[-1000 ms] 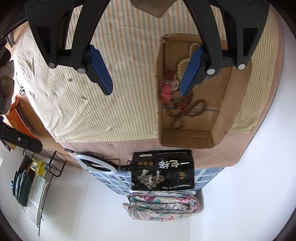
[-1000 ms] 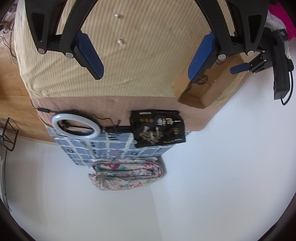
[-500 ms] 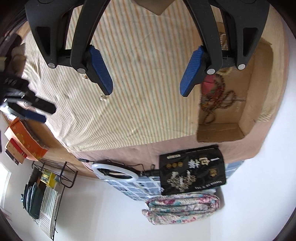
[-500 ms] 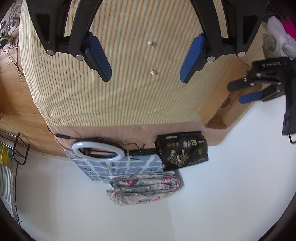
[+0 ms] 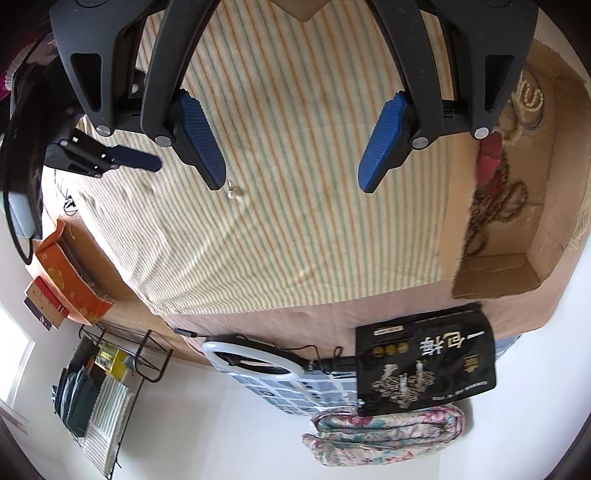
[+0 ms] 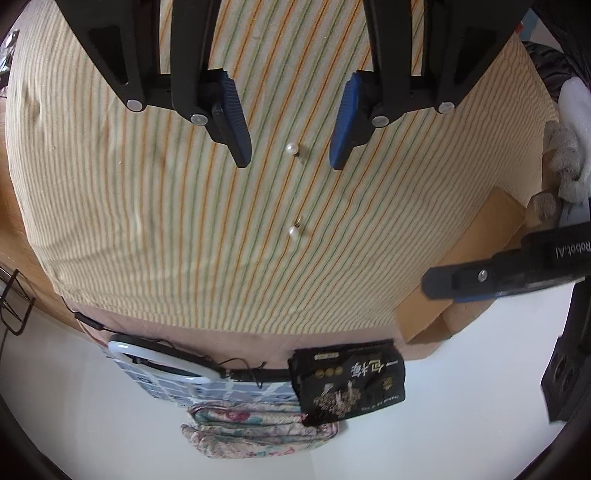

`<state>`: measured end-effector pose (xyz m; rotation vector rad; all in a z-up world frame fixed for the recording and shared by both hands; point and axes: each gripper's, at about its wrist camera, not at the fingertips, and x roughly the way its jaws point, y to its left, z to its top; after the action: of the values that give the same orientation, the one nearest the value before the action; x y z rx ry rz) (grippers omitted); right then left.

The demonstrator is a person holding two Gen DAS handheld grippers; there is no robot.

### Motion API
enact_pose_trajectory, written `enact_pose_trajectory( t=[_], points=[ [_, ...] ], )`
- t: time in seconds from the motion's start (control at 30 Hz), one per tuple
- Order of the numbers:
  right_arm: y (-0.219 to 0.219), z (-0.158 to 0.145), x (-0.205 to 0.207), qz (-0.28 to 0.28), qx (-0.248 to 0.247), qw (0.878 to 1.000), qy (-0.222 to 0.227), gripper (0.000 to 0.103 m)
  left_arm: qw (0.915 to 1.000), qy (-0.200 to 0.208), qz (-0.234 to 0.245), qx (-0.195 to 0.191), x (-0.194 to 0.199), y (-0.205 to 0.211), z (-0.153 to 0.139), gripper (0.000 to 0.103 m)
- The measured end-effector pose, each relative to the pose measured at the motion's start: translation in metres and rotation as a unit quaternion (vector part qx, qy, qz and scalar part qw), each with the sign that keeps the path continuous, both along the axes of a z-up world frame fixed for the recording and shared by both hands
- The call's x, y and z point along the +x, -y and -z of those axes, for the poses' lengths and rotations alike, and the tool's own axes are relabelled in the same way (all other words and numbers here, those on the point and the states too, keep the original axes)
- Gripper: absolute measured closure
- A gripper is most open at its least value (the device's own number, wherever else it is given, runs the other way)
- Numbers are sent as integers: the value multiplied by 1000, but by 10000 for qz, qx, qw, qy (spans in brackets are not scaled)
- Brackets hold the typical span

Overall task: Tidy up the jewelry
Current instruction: 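Move both tools back over the bed toward the two pearl earrings, then close the right tool on one pearl earring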

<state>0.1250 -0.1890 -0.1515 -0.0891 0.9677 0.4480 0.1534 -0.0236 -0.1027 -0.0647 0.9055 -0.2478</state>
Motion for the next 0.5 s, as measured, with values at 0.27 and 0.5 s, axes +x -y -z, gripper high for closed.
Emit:
enact_pose_trajectory(
  t=[0.27, 0.5],
  points=[
    [-6, 17, 5, -164, -169, 9997, -63, 66, 9997, -125, 175, 92, 9, 19, 14, 34],
    [-8, 22, 6, -249, -238, 9994, -68, 70, 9995, -208, 226, 125, 19, 28, 24, 43]
  ],
)
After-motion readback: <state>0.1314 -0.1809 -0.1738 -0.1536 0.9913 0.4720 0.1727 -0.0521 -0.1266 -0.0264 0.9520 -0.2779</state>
